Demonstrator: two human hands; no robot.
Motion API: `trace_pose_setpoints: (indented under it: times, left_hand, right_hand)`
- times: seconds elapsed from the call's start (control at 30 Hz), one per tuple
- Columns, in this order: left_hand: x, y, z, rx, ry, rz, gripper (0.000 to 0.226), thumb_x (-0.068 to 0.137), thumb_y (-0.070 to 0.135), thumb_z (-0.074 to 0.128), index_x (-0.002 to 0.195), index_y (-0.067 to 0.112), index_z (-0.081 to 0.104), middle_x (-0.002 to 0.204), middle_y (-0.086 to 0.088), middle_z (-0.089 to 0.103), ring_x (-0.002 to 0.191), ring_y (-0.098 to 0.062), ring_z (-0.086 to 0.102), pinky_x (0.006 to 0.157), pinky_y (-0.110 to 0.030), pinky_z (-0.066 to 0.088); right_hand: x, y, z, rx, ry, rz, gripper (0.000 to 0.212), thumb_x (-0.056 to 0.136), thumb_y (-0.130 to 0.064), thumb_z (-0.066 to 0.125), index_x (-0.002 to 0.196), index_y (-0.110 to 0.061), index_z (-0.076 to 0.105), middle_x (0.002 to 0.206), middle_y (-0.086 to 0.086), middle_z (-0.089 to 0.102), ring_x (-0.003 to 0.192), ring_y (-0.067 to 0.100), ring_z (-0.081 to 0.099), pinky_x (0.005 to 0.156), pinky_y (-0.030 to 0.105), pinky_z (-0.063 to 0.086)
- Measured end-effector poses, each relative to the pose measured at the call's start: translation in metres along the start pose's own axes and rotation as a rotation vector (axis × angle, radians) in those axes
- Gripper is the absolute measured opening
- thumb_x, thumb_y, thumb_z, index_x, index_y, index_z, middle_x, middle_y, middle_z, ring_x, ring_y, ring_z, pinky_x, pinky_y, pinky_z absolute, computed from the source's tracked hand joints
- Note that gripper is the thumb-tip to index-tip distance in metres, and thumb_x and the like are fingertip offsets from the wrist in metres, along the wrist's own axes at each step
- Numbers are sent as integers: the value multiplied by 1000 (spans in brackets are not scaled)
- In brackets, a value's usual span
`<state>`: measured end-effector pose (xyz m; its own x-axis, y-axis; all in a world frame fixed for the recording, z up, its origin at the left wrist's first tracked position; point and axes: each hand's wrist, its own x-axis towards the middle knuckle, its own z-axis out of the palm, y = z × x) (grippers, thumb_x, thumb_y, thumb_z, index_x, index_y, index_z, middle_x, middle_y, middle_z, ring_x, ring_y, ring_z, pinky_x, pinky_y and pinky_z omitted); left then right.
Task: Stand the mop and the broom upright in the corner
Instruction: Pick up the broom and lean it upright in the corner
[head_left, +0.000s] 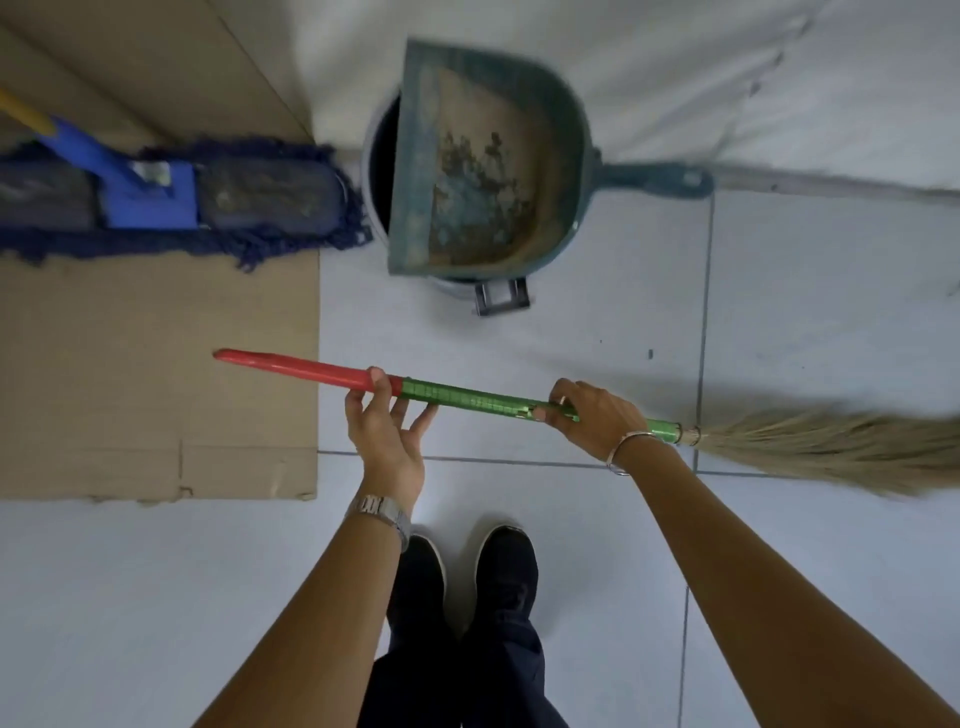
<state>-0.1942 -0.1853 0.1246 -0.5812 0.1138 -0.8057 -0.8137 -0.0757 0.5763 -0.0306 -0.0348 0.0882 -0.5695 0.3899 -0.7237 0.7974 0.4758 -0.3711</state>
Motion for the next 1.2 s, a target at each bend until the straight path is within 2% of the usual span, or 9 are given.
trace_pose_setpoints:
  times: [0.2,0.37,0.47,0.57,0.67,0.8,0.93,1.1,1.2]
  left_hand:
    - [-105,130,76,136,-81,428,30,90,21,59,114,29,44,107,-11,52,94,-17,61,69,-46,60]
    - [-227,256,131,121,-281,644,30,88,11,60,115,20,49,87,10,62,85,-12,63,63,-38,61]
    - [-292,322,151,219,-417,762,24,86,12,63,100,30,55,89,10,60,78,-4,65,54,-27,57]
    - [-371,388,156,282,-537,900,26,85,12,65,103,28,56,82,15,61,71,-5,68,49,-26,56]
    - [-424,433,159,314,-619,967,29,84,11,65,102,34,59,83,11,59,70,-8,70,49,-26,56]
    - [-486,494,152,380,-683,1071,31,84,12,65,100,38,59,77,20,63,73,-11,71,51,-28,57]
    - [-522,546,143,392,-697,1148,28,86,12,64,102,33,58,85,7,58,75,-17,71,52,-32,57]
    - [-544,613,108,371,-687,1205,34,87,13,63,119,14,54,89,3,57,77,-17,72,53,-29,57]
    - [-546,651,84,337,-698,1218,34,87,13,62,121,14,53,95,-4,58,78,-15,72,55,-29,57]
  right_hand:
    - [-74,-72,-121,232,51,-68,31,88,-49,43,104,-25,57,98,6,62,85,23,56,74,36,46]
    - [-170,-157,-219,452,206,-139,29,87,-44,50,99,-20,60,91,5,66,83,23,60,73,34,49]
    - [-221,-200,-259,536,309,-200,26,88,-37,52,96,-14,61,89,9,69,81,24,63,72,35,51]
    - [-285,-249,-296,646,392,-278,16,87,-33,56,87,-18,60,79,3,65,73,18,62,64,28,52]
    - [-322,-288,-317,746,416,-369,18,87,-25,58,91,-8,60,82,9,64,78,23,62,77,42,54]
    - [-365,-341,-345,821,423,-458,11,86,-24,60,92,-14,58,78,2,61,80,24,60,78,41,54]
    - [-385,-393,-376,803,334,-565,9,87,-24,59,93,-17,60,85,7,59,89,30,61,88,52,52]
    - [-395,-469,-398,780,358,-644,13,85,-22,60,91,-11,57,92,9,60,94,35,62,90,54,51]
    - [-391,-515,-403,793,381,-690,13,84,-20,62,92,-10,58,95,10,59,95,36,61,91,54,50]
